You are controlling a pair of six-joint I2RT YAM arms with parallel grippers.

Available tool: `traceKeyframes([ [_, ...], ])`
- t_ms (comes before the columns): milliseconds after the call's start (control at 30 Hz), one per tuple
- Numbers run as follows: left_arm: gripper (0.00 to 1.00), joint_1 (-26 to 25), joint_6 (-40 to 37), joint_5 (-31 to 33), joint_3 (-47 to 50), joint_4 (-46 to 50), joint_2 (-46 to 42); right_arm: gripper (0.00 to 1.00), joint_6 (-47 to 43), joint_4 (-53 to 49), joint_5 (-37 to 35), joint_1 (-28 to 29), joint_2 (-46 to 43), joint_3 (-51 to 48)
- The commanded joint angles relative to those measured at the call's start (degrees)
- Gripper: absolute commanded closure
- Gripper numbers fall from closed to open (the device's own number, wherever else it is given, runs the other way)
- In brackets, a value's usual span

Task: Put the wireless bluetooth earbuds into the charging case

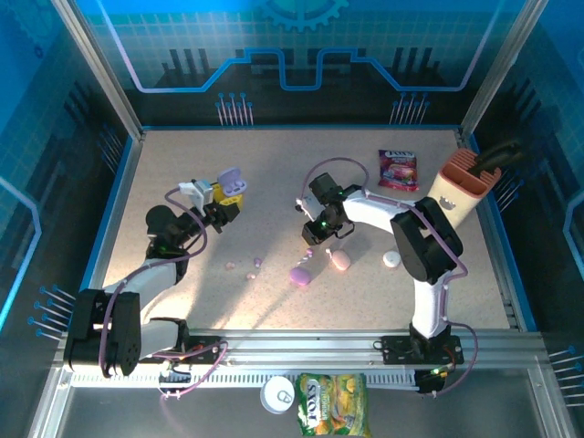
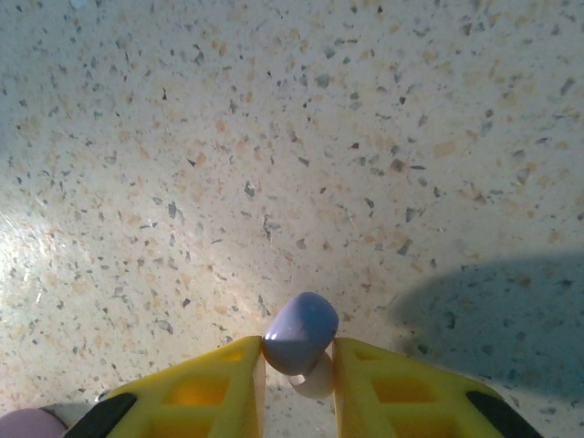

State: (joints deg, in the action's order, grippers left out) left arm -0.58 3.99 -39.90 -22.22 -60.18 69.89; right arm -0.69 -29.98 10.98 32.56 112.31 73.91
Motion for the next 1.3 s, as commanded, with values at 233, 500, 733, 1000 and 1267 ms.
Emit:
traceKeyframes([
  [233, 0.59, 0.4, -0.6, -1.0, -0.7, 0.2, -0.3, 0.63, -1.6, -1.2, -3.0, -0.2, -1.5, 1.5],
  [500, 0.59, 0.5, 0.2, 0.1, -0.4, -1.9, -0.1, 0.54, 2.7, 5.7, -12.4, 4.1, -8.9, -3.7],
  [733, 0.59, 0.5, -0.4, 1.0, -1.3, -1.0, 0.3, 0.43, 11.3, 10.6, -29.5, 10.8, -10.3, -6.5],
  [1000, 0.59, 0.5, -0.9, 3.2, -2.4, 0.3, 1.0, 0.49, 21.2, -1.6, -43.2, 15.9, -0.9, 2.3],
  [1267, 0.59, 0.5, -1.0, 2.8, -3.1, 0.7, 1.6, 0.54, 29.0, -13.5, -53.2, 20.6, 8.3, 11.7],
])
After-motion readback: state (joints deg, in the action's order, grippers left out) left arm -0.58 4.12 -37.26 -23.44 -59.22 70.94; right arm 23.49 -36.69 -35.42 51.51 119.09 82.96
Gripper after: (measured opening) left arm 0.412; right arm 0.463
